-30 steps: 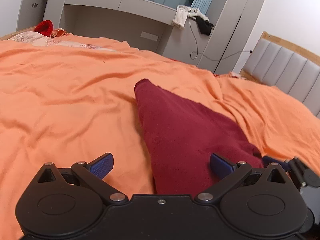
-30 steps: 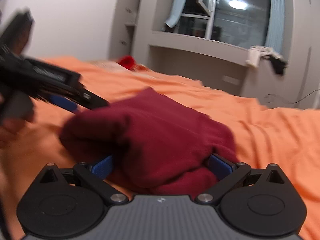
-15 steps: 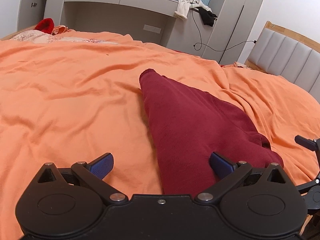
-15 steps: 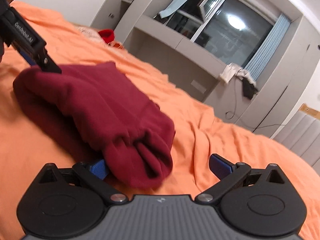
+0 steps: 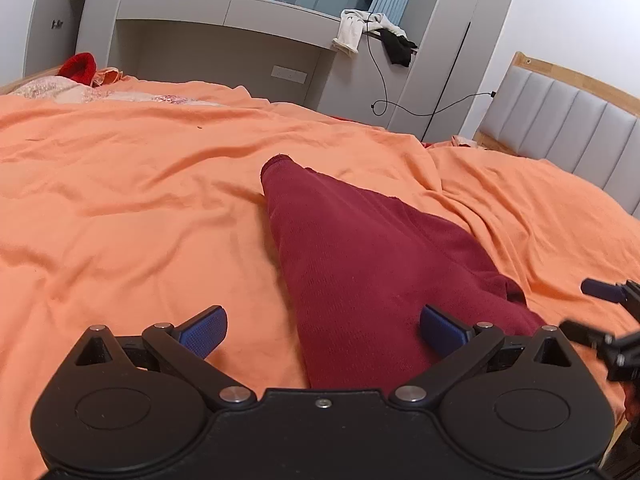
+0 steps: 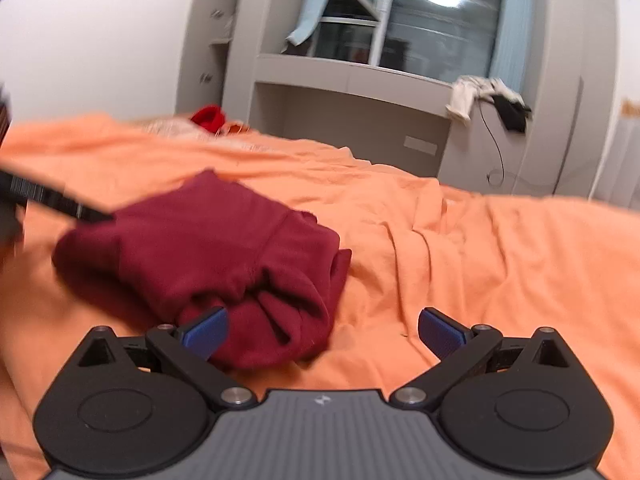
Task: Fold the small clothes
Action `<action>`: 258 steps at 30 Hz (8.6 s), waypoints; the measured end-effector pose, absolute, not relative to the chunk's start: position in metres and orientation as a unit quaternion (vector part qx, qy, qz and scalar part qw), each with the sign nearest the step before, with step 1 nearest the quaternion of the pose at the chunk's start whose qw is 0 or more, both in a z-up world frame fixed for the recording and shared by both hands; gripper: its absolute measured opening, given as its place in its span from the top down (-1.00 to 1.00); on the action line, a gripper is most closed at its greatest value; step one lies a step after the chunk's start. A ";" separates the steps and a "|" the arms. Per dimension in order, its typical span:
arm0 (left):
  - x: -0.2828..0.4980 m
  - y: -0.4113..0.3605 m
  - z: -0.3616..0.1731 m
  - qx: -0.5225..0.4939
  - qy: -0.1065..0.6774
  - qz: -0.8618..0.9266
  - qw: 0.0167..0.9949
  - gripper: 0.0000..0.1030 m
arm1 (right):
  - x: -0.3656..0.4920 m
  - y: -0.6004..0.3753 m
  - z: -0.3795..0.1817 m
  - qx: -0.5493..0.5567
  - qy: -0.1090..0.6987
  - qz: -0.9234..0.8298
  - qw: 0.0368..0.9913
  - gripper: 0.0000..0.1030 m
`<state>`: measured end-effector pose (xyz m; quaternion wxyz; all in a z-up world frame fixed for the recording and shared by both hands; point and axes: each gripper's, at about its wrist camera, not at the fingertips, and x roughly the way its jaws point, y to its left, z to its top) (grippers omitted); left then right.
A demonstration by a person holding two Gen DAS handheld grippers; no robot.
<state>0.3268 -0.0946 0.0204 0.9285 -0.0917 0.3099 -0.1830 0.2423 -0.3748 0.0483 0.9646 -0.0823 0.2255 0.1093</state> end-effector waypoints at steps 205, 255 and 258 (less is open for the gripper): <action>0.120 -0.036 0.067 -0.010 0.142 -0.052 0.988 -0.99 | 0.112 -0.265 0.058 0.040 0.062 0.059 0.996 -1.00; 0.096 -0.028 0.047 -0.004 0.158 -0.029 0.987 -0.99 | 0.079 -0.251 0.037 0.032 0.079 0.041 0.996 -1.00; 0.096 -0.028 0.047 -0.004 0.158 -0.029 0.987 -0.99 | 0.079 -0.251 0.037 0.032 0.079 0.041 0.996 -1.00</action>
